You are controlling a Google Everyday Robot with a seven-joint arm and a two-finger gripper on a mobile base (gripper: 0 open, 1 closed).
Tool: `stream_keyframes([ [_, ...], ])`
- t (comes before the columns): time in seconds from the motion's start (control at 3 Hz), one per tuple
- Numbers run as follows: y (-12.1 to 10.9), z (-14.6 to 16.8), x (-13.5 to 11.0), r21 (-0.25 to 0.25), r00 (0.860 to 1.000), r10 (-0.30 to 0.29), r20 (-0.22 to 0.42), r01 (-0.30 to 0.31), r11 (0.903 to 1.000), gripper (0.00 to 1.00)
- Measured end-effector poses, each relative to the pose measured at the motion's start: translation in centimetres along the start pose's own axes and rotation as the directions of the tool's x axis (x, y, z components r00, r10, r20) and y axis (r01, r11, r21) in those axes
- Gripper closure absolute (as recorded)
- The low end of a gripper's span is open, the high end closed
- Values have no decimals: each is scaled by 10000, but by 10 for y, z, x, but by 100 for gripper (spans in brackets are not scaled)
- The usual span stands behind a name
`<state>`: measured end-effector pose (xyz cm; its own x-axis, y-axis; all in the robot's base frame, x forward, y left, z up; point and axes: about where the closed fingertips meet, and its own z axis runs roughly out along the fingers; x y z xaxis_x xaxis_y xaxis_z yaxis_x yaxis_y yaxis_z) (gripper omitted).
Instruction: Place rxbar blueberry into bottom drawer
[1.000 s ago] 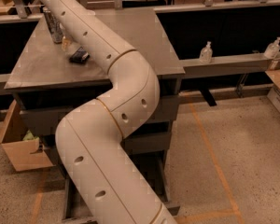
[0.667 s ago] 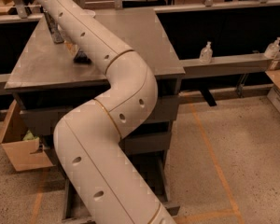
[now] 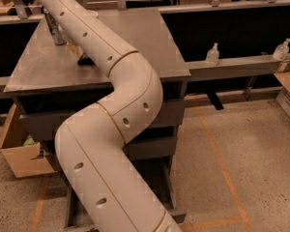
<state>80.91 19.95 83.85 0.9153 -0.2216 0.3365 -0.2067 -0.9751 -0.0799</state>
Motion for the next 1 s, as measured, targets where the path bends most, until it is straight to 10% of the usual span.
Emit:
stream_keyframes([
  [0.33, 1, -1, -2, 5, 10000, 0, -3, 0, 10000, 100],
  [0.67, -9, -33, -2, 1152, 9996, -204, 174, 183, 9932, 100],
  [1.0, -19, -88, -11, 3063, 9958, -527, 754, 272, 9516, 100],
])
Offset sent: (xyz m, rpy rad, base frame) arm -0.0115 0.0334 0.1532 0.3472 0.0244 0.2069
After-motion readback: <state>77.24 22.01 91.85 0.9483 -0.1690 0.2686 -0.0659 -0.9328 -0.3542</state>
